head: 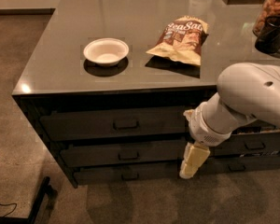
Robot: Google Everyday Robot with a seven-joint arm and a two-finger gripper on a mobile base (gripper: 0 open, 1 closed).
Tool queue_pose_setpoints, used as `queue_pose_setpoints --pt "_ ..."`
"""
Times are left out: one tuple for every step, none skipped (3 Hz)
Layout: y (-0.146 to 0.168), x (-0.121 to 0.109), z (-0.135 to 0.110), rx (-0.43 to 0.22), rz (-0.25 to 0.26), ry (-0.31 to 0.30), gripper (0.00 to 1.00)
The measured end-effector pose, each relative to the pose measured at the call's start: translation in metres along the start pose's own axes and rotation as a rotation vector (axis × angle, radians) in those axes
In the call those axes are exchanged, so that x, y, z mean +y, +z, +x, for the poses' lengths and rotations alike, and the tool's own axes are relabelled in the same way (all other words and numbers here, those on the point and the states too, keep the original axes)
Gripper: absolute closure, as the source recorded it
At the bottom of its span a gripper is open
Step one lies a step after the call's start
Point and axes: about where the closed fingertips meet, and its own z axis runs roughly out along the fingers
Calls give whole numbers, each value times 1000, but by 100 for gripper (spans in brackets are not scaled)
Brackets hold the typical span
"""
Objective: Open middle drawer
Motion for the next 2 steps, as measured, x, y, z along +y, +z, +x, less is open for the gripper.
queue_pose_setpoints --pt "0 0 0 0 0 0 0" --pt "24 4 5 -23 15 -5 0"
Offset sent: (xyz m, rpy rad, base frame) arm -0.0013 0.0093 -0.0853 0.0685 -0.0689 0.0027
